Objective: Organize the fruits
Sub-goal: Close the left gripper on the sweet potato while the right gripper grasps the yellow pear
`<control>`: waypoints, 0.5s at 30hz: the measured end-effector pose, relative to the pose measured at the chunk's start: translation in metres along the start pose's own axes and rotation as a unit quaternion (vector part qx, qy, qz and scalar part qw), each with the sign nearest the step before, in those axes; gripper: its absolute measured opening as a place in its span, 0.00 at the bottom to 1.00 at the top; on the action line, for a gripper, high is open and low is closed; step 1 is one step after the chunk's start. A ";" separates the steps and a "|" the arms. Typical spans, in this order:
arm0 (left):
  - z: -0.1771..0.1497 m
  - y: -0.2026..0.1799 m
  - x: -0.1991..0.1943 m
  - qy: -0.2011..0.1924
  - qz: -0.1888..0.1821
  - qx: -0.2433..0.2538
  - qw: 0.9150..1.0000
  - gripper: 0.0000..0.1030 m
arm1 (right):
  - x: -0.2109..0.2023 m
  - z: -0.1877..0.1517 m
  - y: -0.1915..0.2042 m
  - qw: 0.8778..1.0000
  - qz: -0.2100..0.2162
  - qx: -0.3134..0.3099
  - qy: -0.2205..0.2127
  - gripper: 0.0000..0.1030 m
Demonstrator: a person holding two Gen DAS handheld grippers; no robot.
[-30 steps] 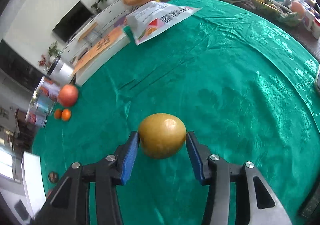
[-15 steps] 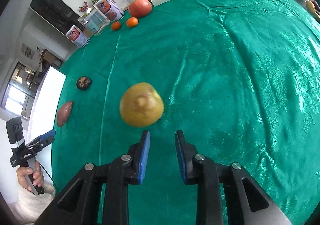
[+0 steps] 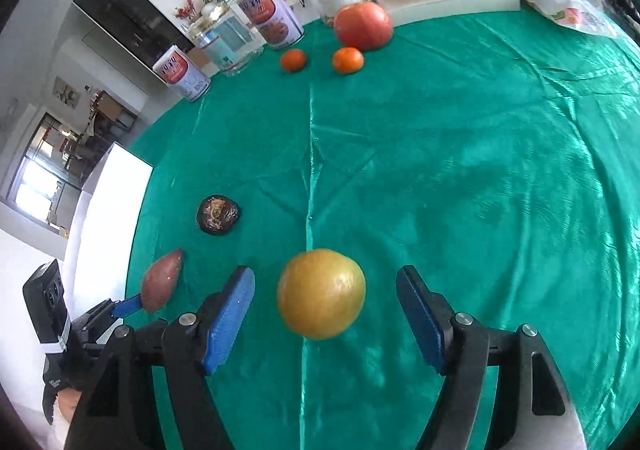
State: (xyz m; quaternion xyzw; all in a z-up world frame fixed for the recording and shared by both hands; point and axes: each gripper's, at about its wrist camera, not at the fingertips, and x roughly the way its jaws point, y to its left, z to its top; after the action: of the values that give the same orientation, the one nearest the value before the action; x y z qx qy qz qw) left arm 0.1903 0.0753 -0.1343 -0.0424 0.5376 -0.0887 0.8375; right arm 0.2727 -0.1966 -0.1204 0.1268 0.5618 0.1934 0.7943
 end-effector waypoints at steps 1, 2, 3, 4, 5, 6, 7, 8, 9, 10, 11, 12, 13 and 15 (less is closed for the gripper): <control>0.000 0.001 0.004 0.008 0.007 0.002 1.000 0.63 | 0.006 0.001 0.002 1.000 0.004 0.005 0.009 0.46; -0.001 0.001 0.003 0.002 0.013 0.006 1.000 0.61 | 0.006 0.001 0.005 1.000 -0.007 0.004 0.009 0.46; -0.001 0.002 0.002 0.003 0.012 0.009 1.000 0.60 | 0.007 0.002 0.010 1.000 -0.017 -0.004 0.013 0.46; -0.001 0.004 0.002 0.007 0.008 0.008 1.000 0.60 | 0.007 0.000 0.013 0.999 -0.025 -0.011 0.017 0.46; -0.001 0.005 0.001 0.006 0.004 0.007 1.000 0.60 | 0.007 0.000 0.015 0.999 -0.029 -0.016 0.022 0.46; -0.001 0.007 0.001 0.005 0.002 0.005 1.000 0.60 | 0.006 -0.001 0.015 0.999 -0.029 -0.014 0.028 0.48; 0.000 0.009 0.001 0.004 0.002 0.002 1.000 0.61 | 0.007 -0.002 0.013 0.999 -0.024 -0.006 0.037 0.48; 0.002 0.011 0.001 0.001 0.003 -0.004 1.000 0.64 | 0.009 -0.003 0.012 0.999 -0.018 0.003 0.047 0.50; 0.004 0.012 0.001 0.000 0.003 -0.008 1.000 0.66 | 0.009 -0.005 0.011 0.999 -0.014 0.008 0.049 0.51; 0.005 0.012 0.002 0.000 0.002 -0.009 1.000 0.66 | 0.008 -0.006 0.011 0.999 -0.015 0.010 0.046 0.51; 0.007 0.010 0.004 0.002 0.003 -0.004 1.000 0.66 | 0.009 -0.007 0.011 0.999 -0.017 0.011 0.047 0.51; 0.009 0.008 0.006 0.005 0.007 0.001 1.000 0.66 | 0.009 -0.007 0.010 0.999 -0.016 0.015 0.050 0.51; 0.012 0.006 0.008 0.007 0.013 0.006 1.000 0.66 | 0.009 -0.008 0.009 0.998 -0.015 0.020 0.053 0.52; 0.015 0.005 0.009 0.007 0.023 0.012 1.000 0.63 | 0.009 -0.010 0.011 0.998 -0.018 0.022 0.055 0.54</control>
State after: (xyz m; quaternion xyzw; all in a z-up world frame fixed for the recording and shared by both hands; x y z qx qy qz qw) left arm 0.2083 0.0776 -0.1370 -0.0196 0.5428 -0.0760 0.8362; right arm 0.2644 -0.1834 -0.1265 0.1232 0.6108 0.1736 0.7626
